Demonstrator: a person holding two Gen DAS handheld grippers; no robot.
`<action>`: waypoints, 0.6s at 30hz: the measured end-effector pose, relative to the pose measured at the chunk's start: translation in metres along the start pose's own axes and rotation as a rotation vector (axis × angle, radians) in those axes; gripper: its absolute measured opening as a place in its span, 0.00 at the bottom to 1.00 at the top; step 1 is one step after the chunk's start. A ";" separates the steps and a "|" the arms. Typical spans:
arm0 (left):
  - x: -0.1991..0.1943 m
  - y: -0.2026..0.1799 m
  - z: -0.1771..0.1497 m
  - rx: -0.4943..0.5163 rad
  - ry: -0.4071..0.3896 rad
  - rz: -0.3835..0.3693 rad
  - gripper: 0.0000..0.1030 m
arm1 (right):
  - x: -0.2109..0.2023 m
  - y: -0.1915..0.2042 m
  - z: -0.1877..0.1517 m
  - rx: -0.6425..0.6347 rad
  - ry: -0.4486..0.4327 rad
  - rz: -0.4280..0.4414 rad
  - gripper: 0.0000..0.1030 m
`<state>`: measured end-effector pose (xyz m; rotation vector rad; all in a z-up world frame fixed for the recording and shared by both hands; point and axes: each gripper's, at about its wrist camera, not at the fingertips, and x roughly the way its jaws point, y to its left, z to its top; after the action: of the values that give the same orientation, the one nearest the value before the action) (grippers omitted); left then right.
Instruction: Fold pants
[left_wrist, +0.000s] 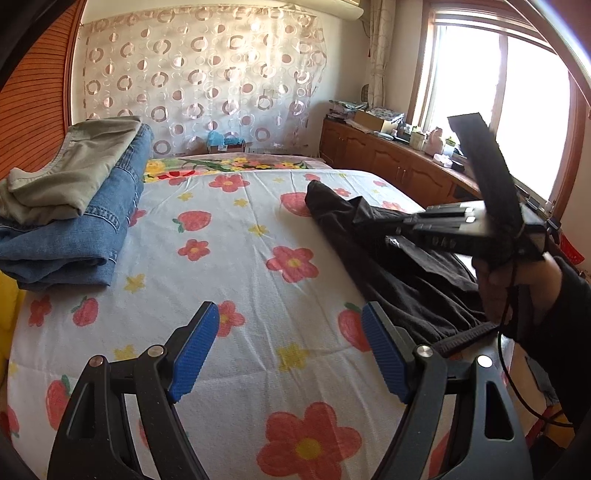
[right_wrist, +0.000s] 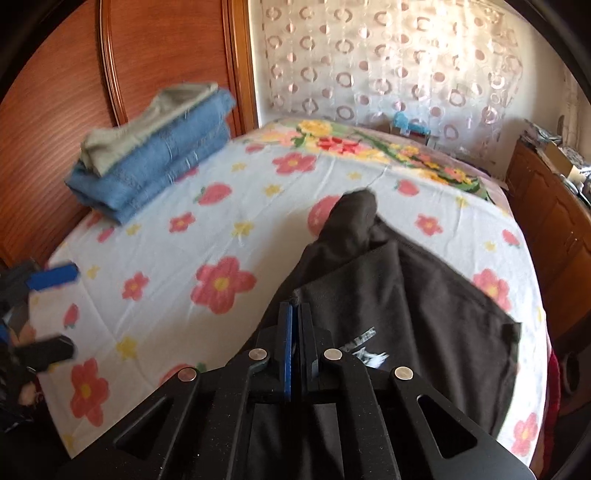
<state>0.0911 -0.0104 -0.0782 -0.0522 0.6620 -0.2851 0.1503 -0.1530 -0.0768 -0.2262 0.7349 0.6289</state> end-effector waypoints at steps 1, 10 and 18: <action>0.000 -0.001 0.000 0.001 0.002 -0.002 0.78 | -0.005 -0.003 0.002 0.010 -0.015 0.005 0.02; 0.004 -0.012 -0.002 0.023 0.016 -0.019 0.78 | -0.046 -0.037 0.008 0.007 -0.095 -0.111 0.02; 0.006 -0.015 -0.003 0.028 0.020 -0.024 0.78 | -0.052 -0.069 0.010 0.042 -0.101 -0.241 0.02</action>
<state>0.0900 -0.0267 -0.0817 -0.0308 0.6779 -0.3180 0.1678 -0.2271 -0.0356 -0.2382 0.6121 0.3925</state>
